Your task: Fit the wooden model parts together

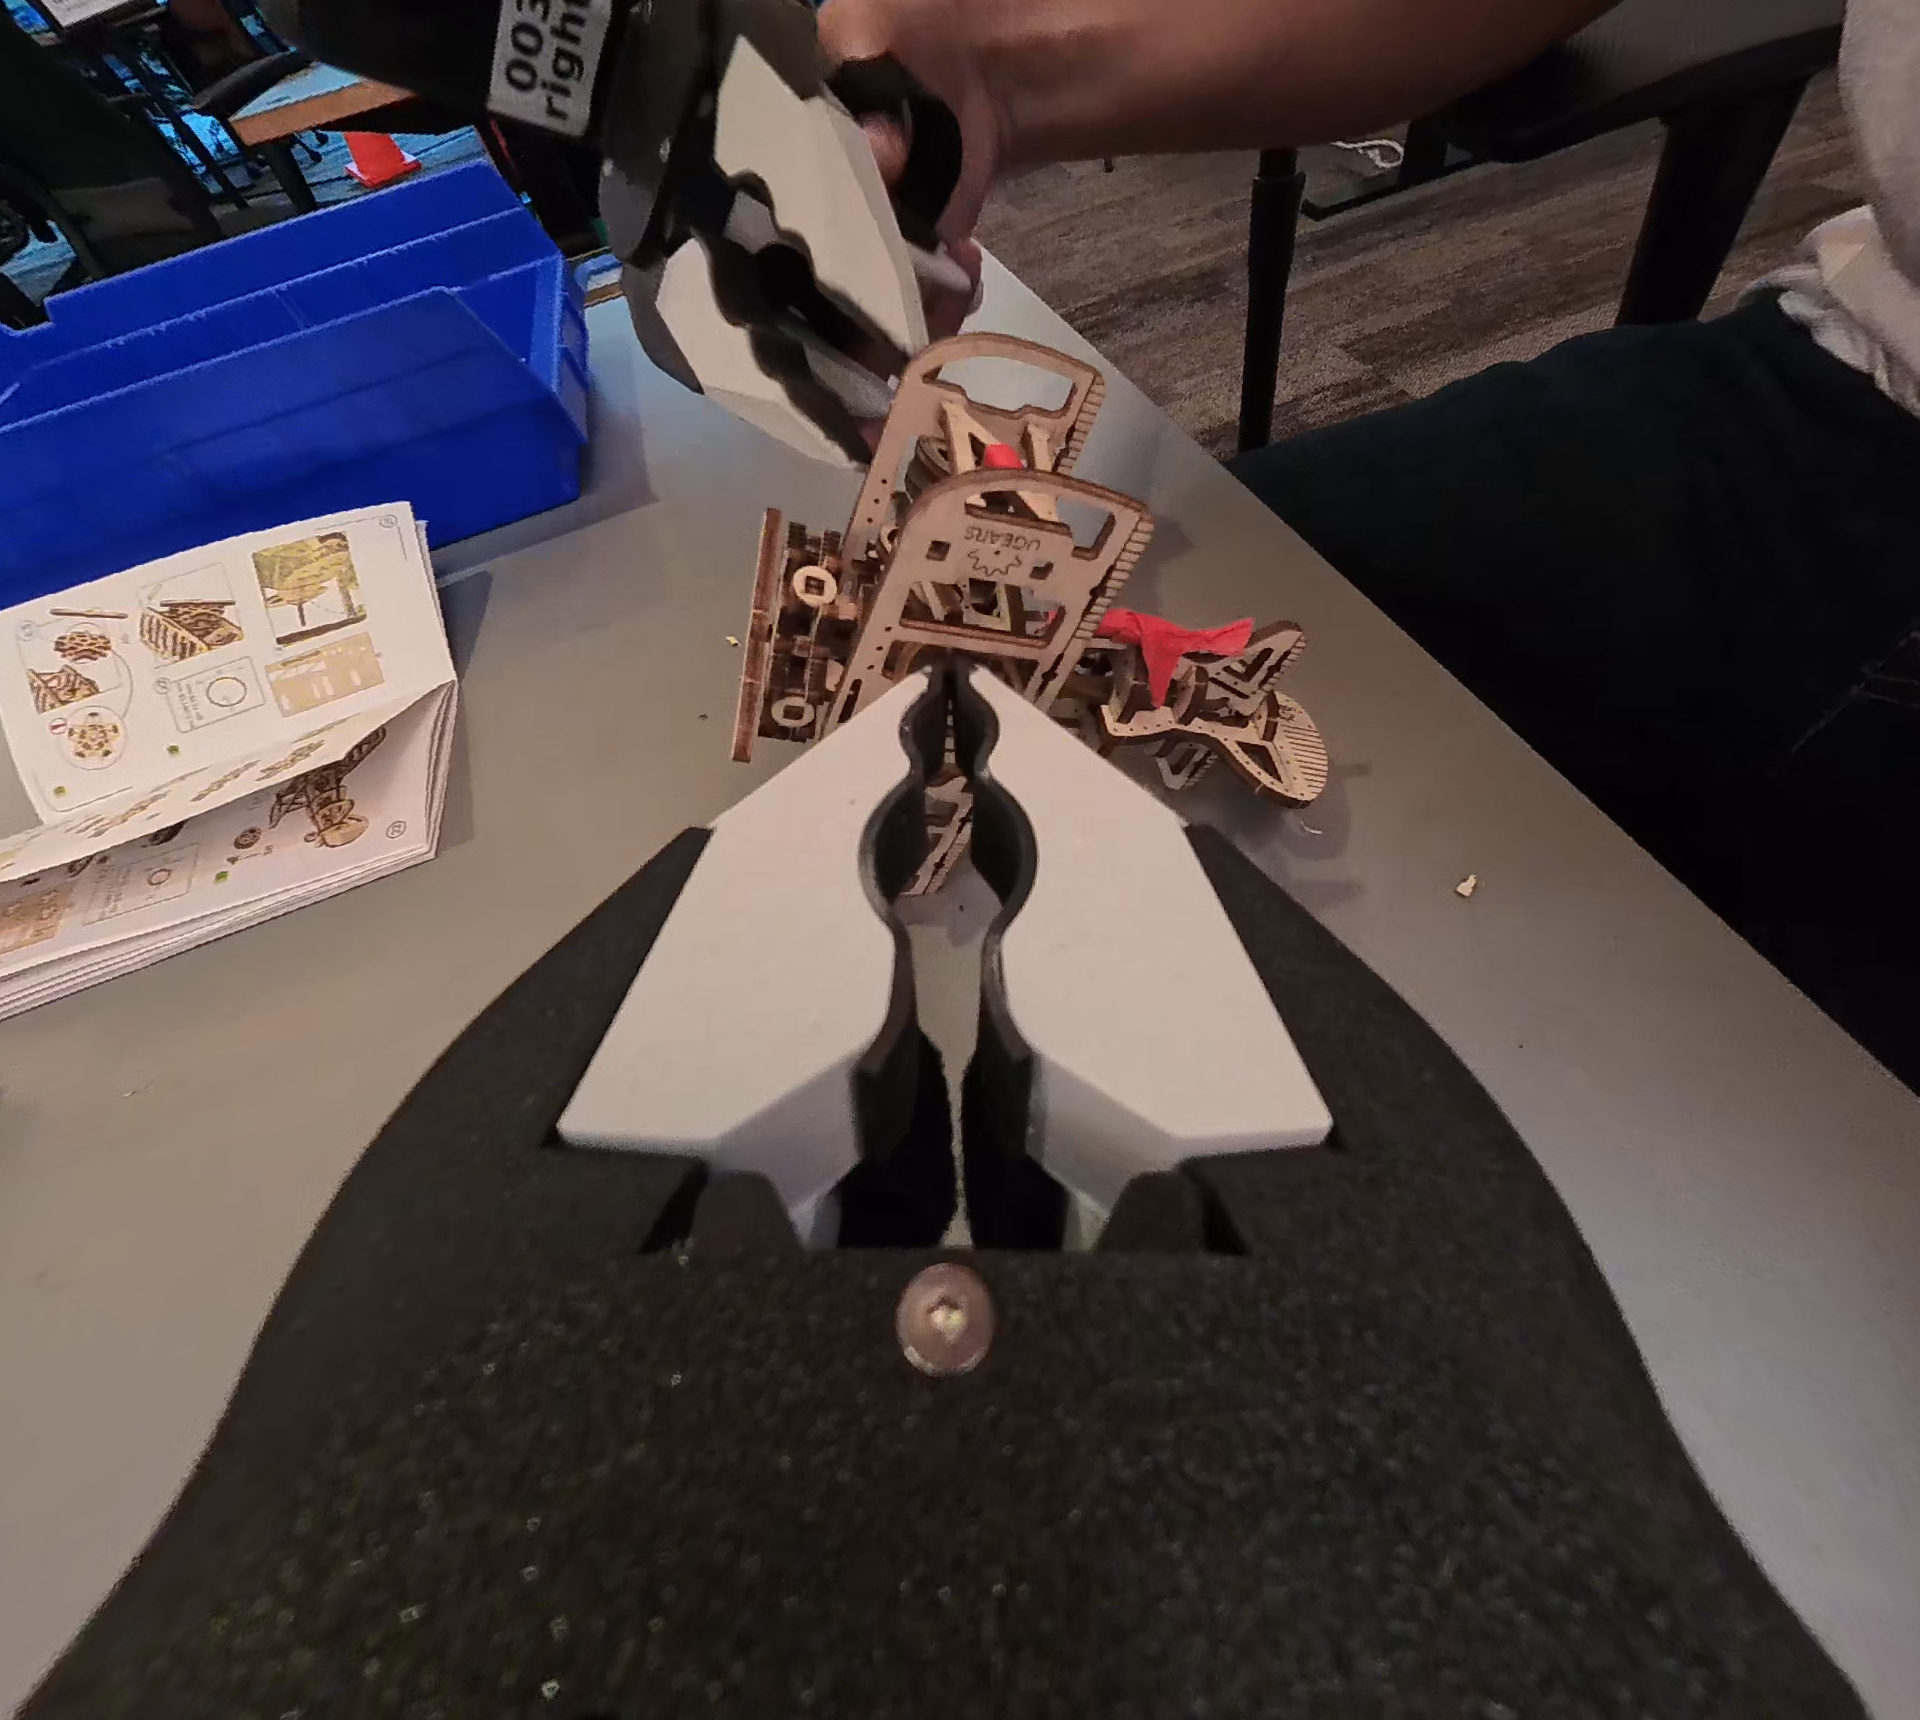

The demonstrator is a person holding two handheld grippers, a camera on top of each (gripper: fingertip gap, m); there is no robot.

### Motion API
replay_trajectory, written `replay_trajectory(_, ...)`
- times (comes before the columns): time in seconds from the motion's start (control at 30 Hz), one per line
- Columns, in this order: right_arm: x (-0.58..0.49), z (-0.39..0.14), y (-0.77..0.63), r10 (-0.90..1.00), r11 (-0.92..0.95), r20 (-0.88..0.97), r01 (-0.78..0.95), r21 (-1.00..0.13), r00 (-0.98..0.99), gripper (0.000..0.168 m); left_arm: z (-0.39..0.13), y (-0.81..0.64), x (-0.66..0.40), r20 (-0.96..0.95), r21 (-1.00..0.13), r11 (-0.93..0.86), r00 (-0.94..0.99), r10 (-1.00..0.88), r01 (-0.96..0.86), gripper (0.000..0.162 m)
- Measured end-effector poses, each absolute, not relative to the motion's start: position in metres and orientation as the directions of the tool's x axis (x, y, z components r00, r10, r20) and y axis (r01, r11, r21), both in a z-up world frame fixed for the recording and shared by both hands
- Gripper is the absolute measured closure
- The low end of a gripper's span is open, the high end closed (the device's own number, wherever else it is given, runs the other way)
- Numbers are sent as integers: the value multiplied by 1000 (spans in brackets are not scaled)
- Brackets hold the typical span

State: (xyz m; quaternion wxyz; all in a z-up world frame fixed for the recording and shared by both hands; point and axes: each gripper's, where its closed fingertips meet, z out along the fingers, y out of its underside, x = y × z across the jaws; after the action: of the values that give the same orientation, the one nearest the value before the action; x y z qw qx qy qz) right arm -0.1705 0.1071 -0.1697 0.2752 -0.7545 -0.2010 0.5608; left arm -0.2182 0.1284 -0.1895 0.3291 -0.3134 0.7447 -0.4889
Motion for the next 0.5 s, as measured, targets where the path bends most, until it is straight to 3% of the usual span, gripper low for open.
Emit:
replay_trajectory(0.17,-169,-167,108,516,-835,-818,-65,-547,256,142,-190,132,-217,-190,-932,331,-579,-793,-147,162)
replay_trajectory(0.5,-174,-177,110,475,-863,-839,-47,-503,267,144,-186,129,-220,-200,-932,338,-593,-780,-129,162)
